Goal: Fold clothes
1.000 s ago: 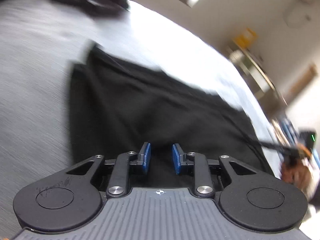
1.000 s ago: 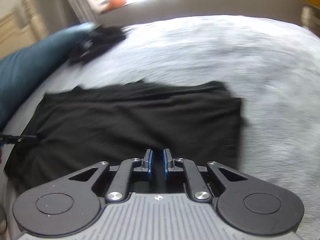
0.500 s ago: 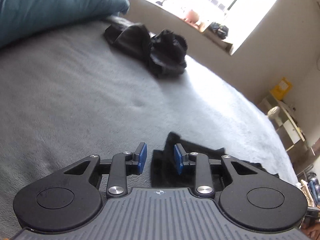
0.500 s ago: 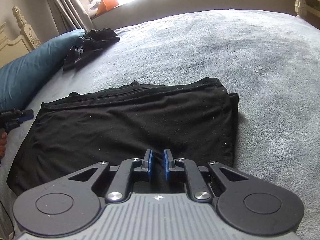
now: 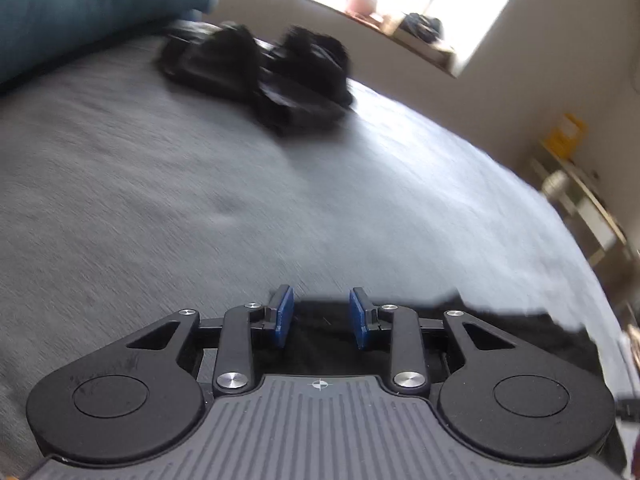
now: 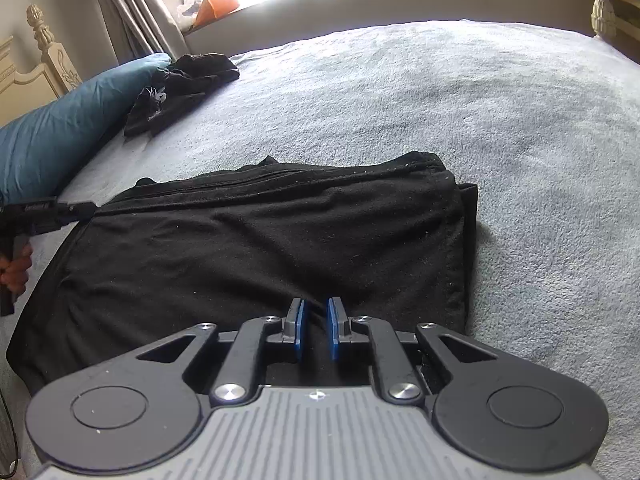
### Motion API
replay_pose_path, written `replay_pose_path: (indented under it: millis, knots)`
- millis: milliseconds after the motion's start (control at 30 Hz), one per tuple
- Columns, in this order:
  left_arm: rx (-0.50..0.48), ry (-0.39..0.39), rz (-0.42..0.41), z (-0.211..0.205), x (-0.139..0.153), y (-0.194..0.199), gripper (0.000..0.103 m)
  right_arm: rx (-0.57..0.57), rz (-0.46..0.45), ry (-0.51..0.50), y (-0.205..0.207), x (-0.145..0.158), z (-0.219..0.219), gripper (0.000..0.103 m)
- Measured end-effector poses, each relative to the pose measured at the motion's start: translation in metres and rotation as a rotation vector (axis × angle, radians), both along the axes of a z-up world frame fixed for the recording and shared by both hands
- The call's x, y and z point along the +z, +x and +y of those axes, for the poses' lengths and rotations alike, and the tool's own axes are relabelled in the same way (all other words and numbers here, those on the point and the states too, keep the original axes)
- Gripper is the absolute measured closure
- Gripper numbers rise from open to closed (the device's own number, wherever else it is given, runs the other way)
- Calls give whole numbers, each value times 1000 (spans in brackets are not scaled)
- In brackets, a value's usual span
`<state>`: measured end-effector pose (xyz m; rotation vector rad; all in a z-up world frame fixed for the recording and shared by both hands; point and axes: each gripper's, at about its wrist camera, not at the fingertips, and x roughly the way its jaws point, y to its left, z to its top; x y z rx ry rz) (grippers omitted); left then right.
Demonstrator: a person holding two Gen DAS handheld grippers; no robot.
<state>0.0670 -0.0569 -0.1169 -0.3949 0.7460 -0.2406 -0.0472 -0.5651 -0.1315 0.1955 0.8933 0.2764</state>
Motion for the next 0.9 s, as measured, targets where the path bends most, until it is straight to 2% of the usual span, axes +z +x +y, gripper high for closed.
replay_pose_path:
  millis: [133,267,433,533,633,700,800,900]
  knots:
    - [13,-23,-40,3,18,-12,72,10,-6,-3,0,0,-1,90]
    - [-86,-6,-53,-14,27,-38,71,22,-26,1,1,6,0,90]
    - [-202,35,-11,-37,15,-65,69,56,-45,2,12,8,2,90]
    - [-188,79,26,-38,5,-68,69,-13,-49,-18,27,0,-11,91]
    - [-191,86,-2,-32,20,-79,69,-166,-87,-23,40,5,-36,91]
    - [-210,83,-17,-28,32,-91,69,-224,-116,-20,40,14,-47,90]
    - [-279,38,24,-24,42,-118,69,-176,-115,12,31,20,-47,90]
    - [-346,-15,127,-24,29,-147,69,-43,-85,62,20,19,-35,90]
